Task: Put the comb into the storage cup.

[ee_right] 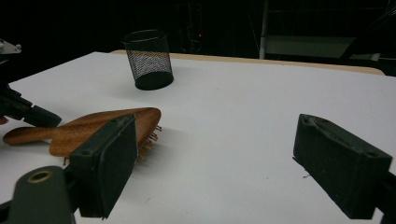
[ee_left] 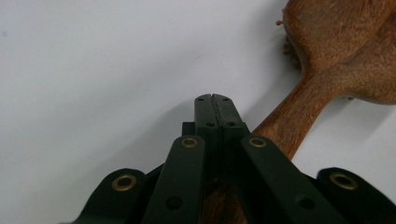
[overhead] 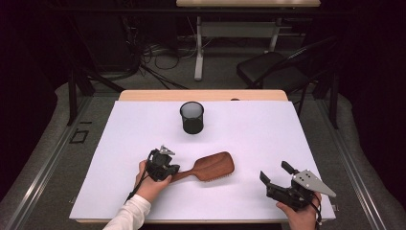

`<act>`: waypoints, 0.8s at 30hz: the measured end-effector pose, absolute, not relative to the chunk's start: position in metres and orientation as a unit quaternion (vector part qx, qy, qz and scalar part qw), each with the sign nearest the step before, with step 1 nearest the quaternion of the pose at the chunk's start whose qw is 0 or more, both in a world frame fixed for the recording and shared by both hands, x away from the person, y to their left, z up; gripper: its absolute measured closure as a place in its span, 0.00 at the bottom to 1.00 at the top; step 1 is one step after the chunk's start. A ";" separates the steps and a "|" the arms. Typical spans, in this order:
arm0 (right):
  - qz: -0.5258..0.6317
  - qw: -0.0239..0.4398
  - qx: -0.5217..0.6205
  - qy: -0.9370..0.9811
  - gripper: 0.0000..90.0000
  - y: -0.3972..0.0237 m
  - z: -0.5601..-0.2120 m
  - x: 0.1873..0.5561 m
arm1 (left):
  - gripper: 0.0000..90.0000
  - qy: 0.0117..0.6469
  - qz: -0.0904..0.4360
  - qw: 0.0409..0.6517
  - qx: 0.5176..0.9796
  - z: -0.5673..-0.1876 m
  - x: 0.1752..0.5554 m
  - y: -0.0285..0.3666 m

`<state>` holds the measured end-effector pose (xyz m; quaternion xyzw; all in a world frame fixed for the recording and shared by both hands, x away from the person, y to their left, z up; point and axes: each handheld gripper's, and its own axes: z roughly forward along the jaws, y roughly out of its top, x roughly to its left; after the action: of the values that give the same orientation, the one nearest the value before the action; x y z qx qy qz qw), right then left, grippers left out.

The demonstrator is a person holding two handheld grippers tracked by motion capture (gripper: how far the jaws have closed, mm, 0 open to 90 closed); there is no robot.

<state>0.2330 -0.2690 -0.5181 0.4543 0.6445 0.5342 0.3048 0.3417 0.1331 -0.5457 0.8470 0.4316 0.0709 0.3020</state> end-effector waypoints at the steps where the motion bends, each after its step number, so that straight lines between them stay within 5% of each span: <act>1: 0.534 0.305 0.454 0.644 0.15 -0.269 -0.518 0.233 | 1.00 0.428 0.072 0.301 0.849 -0.546 0.340 0.133; 24: 0.537 0.304 0.455 0.642 0.15 -0.270 -0.518 0.233 | 1.00 0.394 0.061 0.296 0.868 -0.546 0.309 0.125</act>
<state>0.2327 -0.2699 -0.5179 0.4548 0.6420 0.5369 0.3045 0.3085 0.1253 -0.5464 0.8680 0.3937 0.0606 0.2965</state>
